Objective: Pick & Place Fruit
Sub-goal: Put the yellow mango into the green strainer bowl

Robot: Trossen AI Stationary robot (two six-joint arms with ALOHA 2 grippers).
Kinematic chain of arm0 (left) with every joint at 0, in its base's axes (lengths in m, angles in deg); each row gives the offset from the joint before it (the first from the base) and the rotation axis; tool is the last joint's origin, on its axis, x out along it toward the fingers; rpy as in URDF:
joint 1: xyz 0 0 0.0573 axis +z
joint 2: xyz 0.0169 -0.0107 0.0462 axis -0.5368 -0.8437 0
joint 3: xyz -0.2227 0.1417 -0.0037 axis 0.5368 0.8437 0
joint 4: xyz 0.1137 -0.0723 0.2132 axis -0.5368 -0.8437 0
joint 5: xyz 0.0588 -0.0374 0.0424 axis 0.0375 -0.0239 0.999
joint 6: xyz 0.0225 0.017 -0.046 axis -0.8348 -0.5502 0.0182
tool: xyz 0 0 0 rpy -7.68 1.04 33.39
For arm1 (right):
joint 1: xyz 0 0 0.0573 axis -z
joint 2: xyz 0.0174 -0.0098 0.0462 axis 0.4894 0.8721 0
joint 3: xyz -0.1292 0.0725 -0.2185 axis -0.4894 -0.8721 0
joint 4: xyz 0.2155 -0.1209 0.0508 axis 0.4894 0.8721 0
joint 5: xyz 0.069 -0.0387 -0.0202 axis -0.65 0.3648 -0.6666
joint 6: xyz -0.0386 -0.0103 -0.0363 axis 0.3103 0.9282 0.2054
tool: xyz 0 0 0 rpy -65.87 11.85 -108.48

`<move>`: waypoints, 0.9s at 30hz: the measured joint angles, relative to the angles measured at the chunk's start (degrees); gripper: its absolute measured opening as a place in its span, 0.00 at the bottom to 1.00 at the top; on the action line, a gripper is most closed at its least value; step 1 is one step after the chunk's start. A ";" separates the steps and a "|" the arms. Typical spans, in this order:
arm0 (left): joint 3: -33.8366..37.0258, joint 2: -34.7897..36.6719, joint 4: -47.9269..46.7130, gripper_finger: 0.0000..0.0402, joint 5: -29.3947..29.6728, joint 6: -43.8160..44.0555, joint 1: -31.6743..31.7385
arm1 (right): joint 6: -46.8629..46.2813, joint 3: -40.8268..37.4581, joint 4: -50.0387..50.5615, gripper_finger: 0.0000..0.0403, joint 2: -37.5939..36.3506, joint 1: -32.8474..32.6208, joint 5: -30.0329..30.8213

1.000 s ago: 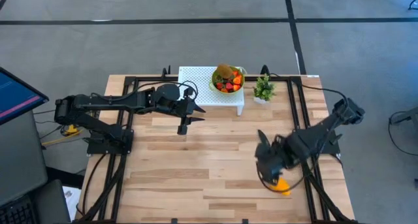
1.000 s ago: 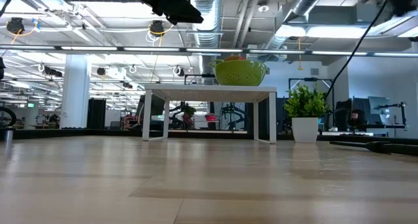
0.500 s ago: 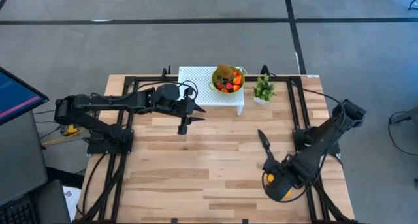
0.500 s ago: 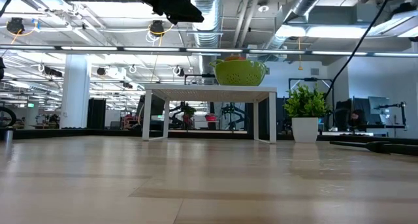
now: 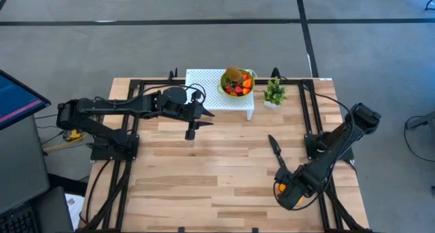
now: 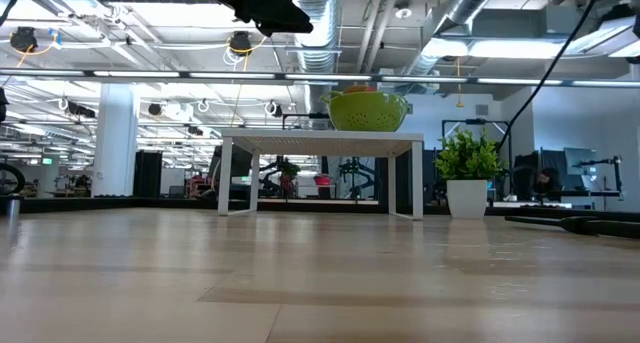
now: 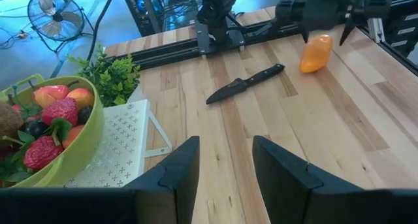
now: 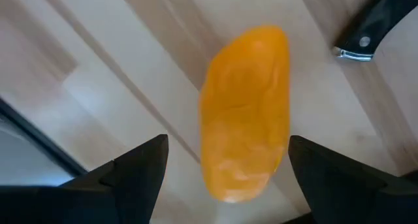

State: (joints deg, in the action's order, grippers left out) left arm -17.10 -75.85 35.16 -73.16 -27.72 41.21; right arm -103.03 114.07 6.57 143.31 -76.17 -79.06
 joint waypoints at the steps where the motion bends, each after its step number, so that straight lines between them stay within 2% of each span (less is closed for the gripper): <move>1: 0.00 0.00 -0.01 0.34 0.00 0.00 0.00 | 0.00 -0.78 -0.59 0.77 0.00 0.00 -0.06; 11: 0.00 0.00 0.10 0.34 0.00 0.00 -0.01 | -1.57 -9.48 -9.81 0.77 0.00 -0.01 -0.83; 16: 0.00 0.00 0.03 0.34 0.00 0.00 0.01 | -2.84 -14.36 -15.69 0.77 0.00 -0.04 -6.25; 19: 0.00 0.00 0.03 0.34 0.00 0.00 0.00 | -2.78 -15.06 -16.24 0.77 0.00 -0.06 -9.37; 27: 0.00 0.00 0.03 0.34 0.00 0.00 -0.01 | -2.65 -15.10 -16.15 0.77 0.00 -0.37 -8.63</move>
State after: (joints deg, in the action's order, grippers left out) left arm -17.10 -75.85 35.19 -73.16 -27.72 41.19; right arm -105.69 98.97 -9.58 143.31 -76.54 -87.69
